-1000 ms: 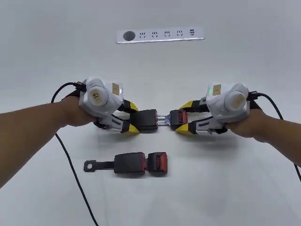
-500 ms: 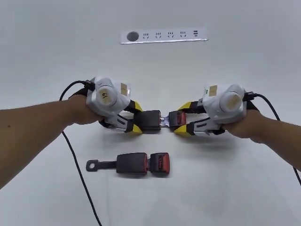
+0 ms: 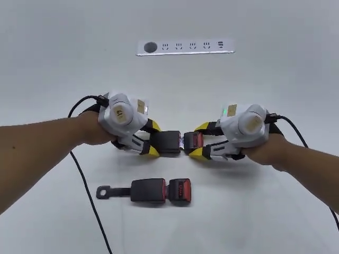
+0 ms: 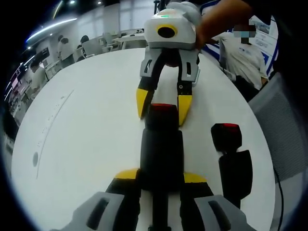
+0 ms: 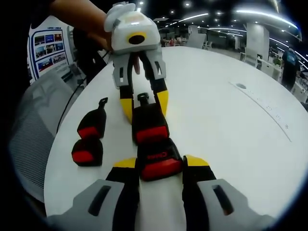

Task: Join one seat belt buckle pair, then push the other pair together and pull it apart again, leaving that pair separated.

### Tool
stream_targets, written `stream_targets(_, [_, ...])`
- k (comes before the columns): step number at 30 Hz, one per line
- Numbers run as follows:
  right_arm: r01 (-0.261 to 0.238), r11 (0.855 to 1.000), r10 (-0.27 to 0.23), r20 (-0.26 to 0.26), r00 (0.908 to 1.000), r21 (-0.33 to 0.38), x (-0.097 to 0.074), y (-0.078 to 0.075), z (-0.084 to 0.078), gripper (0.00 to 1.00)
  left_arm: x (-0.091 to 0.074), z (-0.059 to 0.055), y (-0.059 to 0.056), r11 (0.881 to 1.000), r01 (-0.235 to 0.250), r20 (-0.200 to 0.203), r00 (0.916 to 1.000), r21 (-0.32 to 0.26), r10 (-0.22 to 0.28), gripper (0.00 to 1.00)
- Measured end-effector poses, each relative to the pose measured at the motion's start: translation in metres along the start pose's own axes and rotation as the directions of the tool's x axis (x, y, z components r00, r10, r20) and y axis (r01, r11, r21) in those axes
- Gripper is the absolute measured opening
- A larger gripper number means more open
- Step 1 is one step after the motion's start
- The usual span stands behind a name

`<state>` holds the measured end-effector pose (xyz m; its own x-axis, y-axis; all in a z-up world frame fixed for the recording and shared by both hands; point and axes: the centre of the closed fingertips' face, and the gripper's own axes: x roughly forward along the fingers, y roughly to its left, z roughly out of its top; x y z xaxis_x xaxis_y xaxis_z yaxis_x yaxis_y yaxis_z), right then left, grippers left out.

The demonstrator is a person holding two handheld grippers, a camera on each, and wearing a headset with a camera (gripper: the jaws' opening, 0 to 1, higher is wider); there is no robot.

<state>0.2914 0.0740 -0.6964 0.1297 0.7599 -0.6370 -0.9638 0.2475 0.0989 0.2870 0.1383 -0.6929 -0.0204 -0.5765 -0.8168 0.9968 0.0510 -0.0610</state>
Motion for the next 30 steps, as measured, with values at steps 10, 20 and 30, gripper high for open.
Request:
stream_targets(10, [0.005,1.000,-0.005,-0.018,0.9998,-0.021,-0.0019,0.0009,0.0004,0.33,0.0010,-0.0009,-0.0001,1.000,0.003,-0.014,0.9999,0.009,-0.003,0.31])
stream_targets(20, [0.001,0.999,-0.003,-0.034,0.9994,-0.036,-0.0019,0.0019,0.0018,0.33,0.0019,-0.0023,0.0008,1.000,0.011,-0.023,0.9997,0.024,-0.011,0.32])
stream_targets(30, [0.000,0.999,-0.002,-0.037,0.9993,-0.044,-0.0011,0.0021,0.0021,0.33,0.0018,-0.0035,0.0012,0.999,0.010,-0.024,0.9997,0.032,-0.009,0.32])
